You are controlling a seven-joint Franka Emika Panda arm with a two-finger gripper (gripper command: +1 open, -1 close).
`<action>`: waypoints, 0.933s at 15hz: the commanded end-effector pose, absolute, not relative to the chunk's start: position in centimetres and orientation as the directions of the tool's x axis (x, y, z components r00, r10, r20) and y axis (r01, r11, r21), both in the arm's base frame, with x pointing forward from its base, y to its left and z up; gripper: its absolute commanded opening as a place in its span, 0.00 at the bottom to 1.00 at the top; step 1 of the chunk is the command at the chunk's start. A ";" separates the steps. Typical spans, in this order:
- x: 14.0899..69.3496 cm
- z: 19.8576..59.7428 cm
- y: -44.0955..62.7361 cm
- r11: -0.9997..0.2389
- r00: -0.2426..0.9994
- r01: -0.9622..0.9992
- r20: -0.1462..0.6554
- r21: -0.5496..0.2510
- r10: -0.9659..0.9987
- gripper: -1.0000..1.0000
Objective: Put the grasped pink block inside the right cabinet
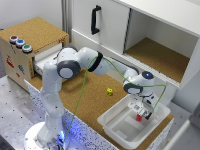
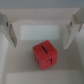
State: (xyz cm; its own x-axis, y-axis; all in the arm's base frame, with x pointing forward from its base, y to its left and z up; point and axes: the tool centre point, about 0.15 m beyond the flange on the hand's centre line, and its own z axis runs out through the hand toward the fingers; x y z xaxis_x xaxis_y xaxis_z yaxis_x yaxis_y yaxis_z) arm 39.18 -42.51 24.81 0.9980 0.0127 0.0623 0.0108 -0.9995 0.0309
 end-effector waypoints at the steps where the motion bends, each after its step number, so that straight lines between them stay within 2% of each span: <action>1: 41.3 21.8 -42.5 -0.985 0.983 0.172 0.071 -0.001 0.171 1.00; 5: 41.2 23.2 -42.2 -0.937 0.932 0.349 0.106 0.005 0.348 1.00; 10: 38.4 22.3 -42.3 -0.878 0.877 0.478 0.048 0.005 0.478 1.00; 14: 38.8 21.8 -41.9 -0.851 0.850 0.525 0.051 -0.002 0.525 1.00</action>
State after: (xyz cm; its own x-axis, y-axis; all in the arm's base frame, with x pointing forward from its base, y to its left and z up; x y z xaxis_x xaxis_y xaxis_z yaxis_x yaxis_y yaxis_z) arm 38.05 -42.02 23.19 0.8913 0.4520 0.0356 0.4516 -0.8920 0.0188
